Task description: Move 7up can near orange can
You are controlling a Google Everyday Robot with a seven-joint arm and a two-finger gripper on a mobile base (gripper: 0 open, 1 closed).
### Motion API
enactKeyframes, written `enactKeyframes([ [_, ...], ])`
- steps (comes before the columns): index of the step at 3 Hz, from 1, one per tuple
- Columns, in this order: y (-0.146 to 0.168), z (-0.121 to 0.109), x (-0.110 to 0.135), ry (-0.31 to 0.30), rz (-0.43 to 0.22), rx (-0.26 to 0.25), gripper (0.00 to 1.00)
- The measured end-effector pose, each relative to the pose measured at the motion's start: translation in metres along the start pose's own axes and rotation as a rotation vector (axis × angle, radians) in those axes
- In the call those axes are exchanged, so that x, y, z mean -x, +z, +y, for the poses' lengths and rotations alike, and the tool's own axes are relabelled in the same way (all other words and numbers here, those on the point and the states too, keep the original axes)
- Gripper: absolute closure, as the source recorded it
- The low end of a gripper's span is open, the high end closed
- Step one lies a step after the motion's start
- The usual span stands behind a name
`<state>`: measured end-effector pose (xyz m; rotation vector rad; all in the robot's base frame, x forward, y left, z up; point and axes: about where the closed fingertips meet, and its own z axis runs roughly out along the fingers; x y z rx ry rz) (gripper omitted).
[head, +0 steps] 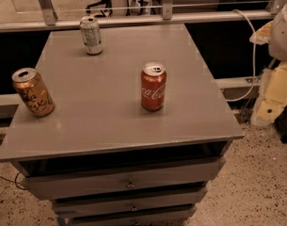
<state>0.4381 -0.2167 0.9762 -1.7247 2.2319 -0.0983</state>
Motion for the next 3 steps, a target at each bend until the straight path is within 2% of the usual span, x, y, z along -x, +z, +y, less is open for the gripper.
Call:
enactKeyframes([
  [1,0.000,0.000,0.000,0.000,0.000,0.000,0.00],
  [2,0.003,-0.010,0.010,-0.010,-0.027,-0.017,0.00],
  [3,0.023,-0.046,0.052,-0.035,-0.132,-0.042,0.00],
])
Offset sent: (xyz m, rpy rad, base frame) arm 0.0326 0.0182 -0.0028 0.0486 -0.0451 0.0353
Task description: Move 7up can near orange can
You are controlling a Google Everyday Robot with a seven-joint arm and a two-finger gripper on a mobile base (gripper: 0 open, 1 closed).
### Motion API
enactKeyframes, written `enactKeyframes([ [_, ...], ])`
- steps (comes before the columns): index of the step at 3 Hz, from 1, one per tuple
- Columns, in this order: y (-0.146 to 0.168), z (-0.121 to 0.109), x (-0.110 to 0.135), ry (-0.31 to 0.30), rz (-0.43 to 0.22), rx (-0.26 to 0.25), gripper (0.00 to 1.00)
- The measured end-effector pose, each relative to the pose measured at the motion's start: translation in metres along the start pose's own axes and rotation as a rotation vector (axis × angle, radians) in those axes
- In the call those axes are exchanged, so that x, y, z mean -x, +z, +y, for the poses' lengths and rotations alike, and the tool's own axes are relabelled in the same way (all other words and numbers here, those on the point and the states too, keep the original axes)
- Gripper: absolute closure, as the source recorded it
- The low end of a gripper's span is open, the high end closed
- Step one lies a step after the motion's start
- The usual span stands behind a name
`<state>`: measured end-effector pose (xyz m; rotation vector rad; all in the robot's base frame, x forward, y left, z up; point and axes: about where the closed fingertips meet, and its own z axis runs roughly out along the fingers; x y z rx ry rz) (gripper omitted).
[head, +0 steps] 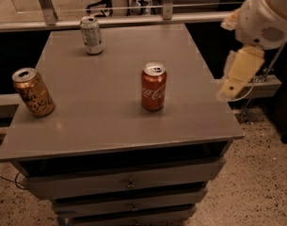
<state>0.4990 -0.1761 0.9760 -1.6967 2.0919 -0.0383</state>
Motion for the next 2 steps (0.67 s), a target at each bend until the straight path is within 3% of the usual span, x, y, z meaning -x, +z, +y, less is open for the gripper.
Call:
enactKeyframes([
  [2,0.060,-0.096,0.108,0.095,-0.374,0.021,0.00],
])
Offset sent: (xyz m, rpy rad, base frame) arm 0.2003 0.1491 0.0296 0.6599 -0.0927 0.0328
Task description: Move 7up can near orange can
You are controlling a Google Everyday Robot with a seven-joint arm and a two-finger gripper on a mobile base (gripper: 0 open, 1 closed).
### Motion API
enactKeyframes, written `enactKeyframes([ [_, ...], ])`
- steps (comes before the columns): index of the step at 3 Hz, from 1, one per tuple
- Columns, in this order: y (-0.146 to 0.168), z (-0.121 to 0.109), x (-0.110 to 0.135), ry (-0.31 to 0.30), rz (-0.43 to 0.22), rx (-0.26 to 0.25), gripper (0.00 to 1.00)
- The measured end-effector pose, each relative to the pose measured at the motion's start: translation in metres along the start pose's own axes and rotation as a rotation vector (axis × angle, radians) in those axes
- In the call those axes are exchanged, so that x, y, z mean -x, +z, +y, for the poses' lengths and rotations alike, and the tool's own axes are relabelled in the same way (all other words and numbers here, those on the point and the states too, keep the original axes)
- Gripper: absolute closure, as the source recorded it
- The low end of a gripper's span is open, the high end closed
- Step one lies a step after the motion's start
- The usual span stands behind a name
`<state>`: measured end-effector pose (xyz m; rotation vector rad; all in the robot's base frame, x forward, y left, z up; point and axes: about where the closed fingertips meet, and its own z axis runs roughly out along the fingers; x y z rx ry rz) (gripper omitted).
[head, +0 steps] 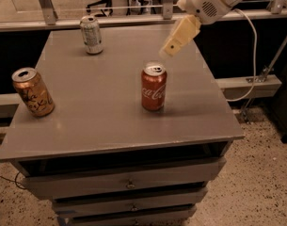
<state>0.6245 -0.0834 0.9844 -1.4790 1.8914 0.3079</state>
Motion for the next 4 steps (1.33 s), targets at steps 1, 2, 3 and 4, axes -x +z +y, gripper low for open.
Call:
enactKeyframes([
  [1,0.004,-0.007,0.003,0.008,-0.025,-0.002,0.00],
  [2,0.004,-0.006,0.003,0.007,-0.022,-0.001,0.00],
  [3,0.002,-0.009,0.007,0.024,-0.045,-0.042,0.00],
  [4,0.028,-0.024,0.027,0.048,-0.101,-0.113,0.00],
])
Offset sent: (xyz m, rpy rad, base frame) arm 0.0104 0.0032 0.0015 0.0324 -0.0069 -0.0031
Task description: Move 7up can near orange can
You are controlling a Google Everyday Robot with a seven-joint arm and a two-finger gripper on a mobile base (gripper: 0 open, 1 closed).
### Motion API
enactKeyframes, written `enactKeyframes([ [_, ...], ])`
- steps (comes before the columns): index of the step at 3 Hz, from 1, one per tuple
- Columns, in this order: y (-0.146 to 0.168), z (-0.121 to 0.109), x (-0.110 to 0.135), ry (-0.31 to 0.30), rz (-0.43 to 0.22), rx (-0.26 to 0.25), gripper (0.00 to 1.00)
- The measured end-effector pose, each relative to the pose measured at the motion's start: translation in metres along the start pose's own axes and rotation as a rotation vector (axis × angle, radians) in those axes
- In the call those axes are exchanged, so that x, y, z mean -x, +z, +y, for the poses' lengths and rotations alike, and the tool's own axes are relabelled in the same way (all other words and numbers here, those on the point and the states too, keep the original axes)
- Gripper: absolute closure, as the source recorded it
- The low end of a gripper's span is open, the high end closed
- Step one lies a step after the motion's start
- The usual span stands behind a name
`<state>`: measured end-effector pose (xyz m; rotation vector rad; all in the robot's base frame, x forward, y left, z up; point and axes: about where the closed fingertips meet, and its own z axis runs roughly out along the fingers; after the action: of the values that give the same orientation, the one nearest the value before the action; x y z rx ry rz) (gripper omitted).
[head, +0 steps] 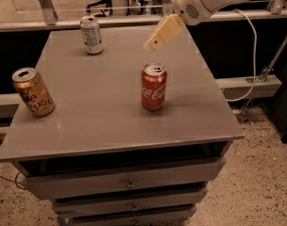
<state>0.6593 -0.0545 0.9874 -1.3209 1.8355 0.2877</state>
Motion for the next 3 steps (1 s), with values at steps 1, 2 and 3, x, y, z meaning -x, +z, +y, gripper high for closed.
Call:
enactKeyframes([
  [1,0.043,-0.034,0.021,0.030,-0.065,-0.075,0.00],
  [2,0.093,-0.060,0.040,0.085,-0.145,-0.057,0.00],
  [3,0.147,-0.069,0.049,0.171,-0.220,0.003,0.00],
])
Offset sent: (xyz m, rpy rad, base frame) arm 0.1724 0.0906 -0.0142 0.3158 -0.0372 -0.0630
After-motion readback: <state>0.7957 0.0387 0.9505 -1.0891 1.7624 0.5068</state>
